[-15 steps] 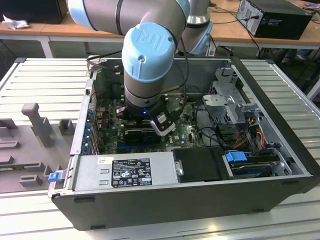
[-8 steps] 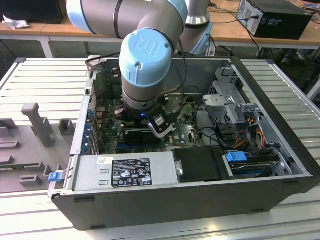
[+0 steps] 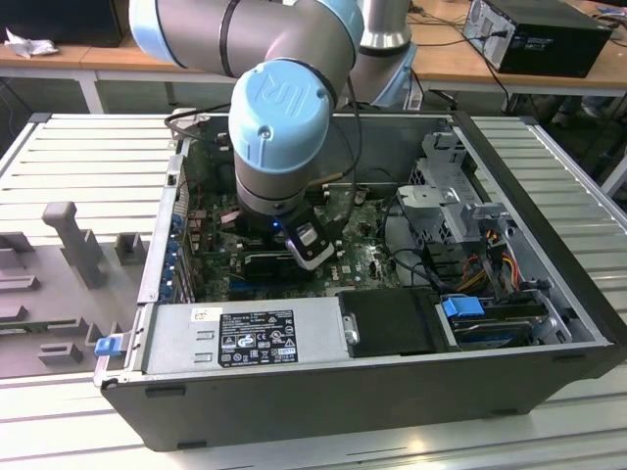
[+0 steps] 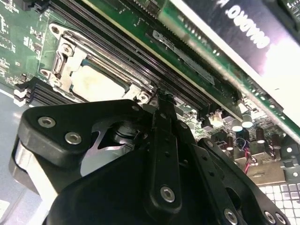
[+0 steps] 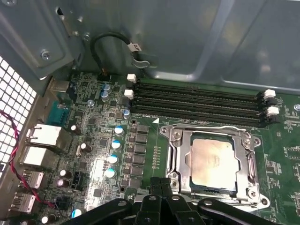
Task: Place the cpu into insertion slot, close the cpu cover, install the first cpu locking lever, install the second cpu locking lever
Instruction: 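Install the second cpu locking lever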
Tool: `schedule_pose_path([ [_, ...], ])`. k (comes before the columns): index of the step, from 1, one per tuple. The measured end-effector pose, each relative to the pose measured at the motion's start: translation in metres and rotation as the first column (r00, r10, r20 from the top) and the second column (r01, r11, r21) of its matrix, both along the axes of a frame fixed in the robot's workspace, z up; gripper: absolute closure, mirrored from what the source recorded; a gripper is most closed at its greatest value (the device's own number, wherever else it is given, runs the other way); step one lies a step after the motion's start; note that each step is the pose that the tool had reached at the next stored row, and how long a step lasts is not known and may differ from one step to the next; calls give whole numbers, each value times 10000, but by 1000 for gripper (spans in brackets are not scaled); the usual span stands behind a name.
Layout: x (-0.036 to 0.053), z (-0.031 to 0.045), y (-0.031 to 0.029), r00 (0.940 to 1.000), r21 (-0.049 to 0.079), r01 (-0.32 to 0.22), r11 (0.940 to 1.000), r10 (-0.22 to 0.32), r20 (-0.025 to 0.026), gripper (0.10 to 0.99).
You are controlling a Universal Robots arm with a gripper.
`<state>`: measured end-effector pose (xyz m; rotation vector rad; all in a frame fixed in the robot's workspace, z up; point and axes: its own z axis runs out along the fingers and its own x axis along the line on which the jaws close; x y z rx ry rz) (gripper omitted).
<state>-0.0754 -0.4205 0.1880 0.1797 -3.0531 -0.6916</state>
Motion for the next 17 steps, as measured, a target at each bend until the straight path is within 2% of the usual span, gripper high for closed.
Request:
schedule_pose_path([
  [4, -23, -11, 0, 10000, 15, 0, 10000, 0, 0, 980],
  [6, -26, 103, 0, 10000, 46, 0, 10000, 0, -1, 980],
  [10, -26, 196, 0, 10000, 53, 0, 10000, 0, 0, 980],
  [11, -26, 240, 0, 10000, 53, 0, 10000, 0, -1, 980],
  [14, -27, 291, 0, 10000, 58, -1, 10000, 1, -1, 980],
  [17, -26, 296, 0, 10000, 99, 0, 10000, 0, 0, 980],
])
